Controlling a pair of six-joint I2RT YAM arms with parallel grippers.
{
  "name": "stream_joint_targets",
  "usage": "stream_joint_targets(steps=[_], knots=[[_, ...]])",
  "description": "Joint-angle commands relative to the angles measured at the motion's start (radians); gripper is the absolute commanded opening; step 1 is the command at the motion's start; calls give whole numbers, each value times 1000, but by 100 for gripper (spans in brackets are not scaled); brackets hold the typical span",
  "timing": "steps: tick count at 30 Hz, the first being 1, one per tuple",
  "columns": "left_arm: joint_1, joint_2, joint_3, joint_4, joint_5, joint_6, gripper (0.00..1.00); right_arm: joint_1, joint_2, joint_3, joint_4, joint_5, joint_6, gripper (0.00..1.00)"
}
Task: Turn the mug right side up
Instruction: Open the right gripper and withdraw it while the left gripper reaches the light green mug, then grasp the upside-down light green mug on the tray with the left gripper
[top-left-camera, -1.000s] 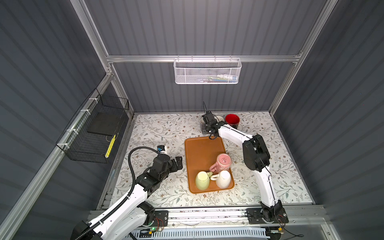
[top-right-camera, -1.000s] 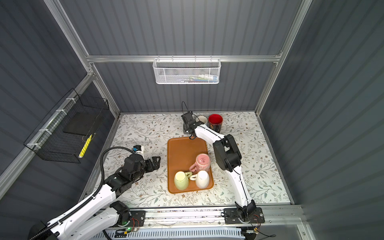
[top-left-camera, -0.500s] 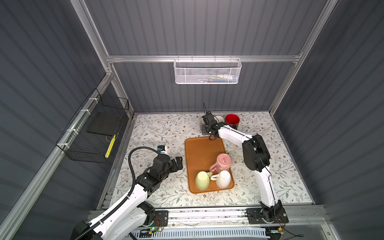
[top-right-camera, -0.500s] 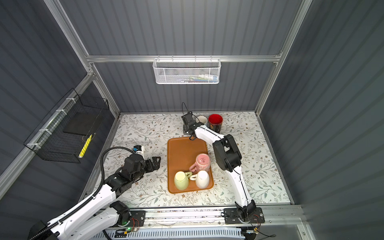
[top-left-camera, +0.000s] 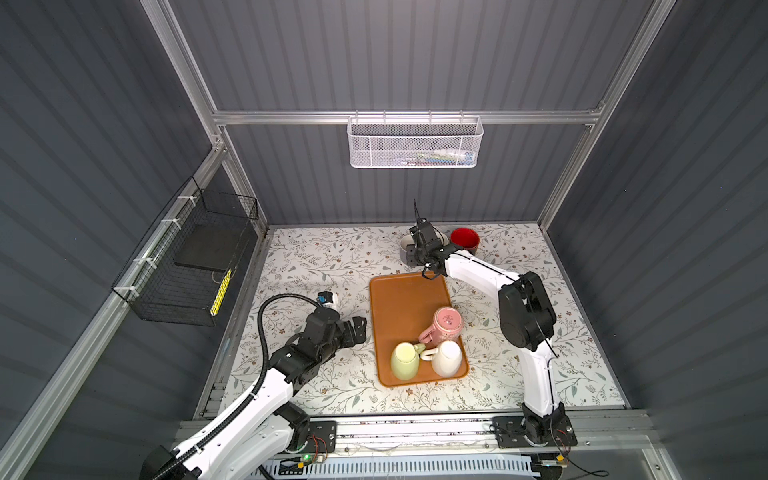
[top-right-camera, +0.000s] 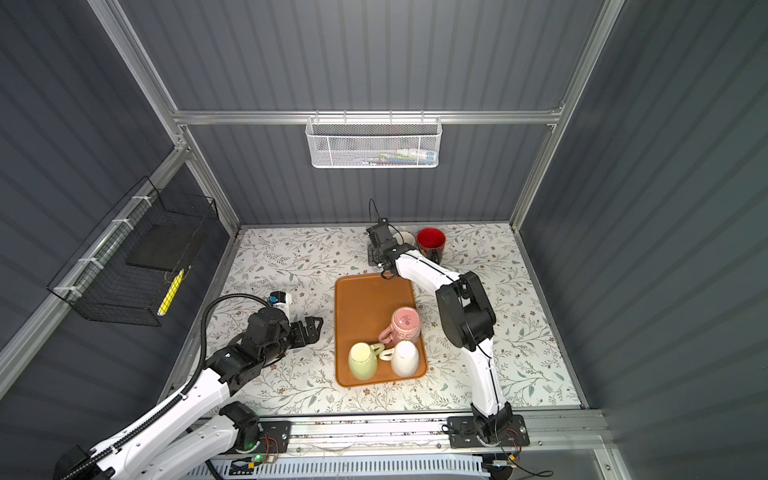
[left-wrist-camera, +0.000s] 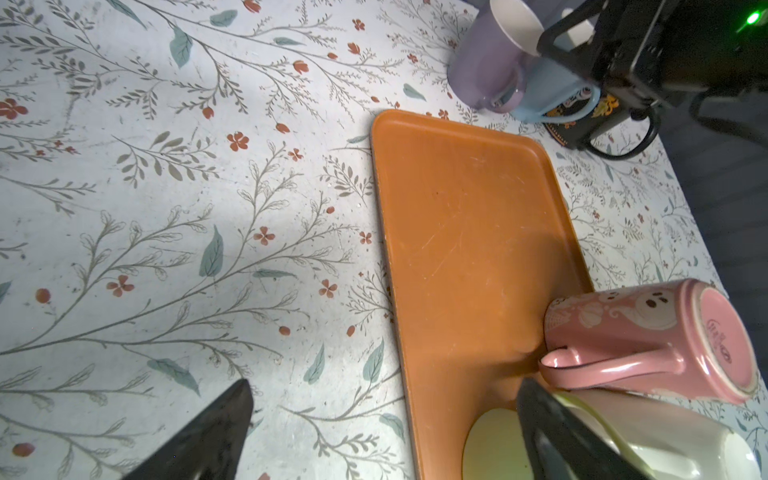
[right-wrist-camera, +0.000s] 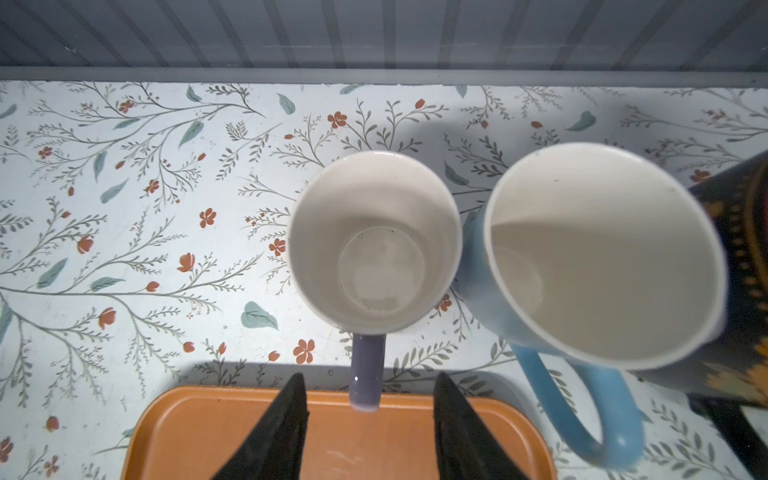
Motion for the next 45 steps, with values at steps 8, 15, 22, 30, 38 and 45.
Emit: stream_joint_targets(steps=[8, 15, 22, 30, 38, 45], knots=[[-62, -14, 21, -152, 55, 41, 100, 1, -219, -213, 114, -121, -54, 64], [-197, 4, -30, -149, -16, 3, 100, -1, -364, -334, 155, -158, -101, 70], [-262, -5, -74, -149, 14, -21, 99, -13, -492, -449, 189, -158, -131, 73], [-401, 136, -22, -185, -48, -44, 98, -25, -565, -528, 232, -169, -132, 74], [-518, 196, 31, -176, -108, -73, 98, -38, -602, -575, 256, -181, -127, 74], [-568, 282, 69, -79, -125, -87, 97, -37, -686, -661, 293, -201, -90, 75]])
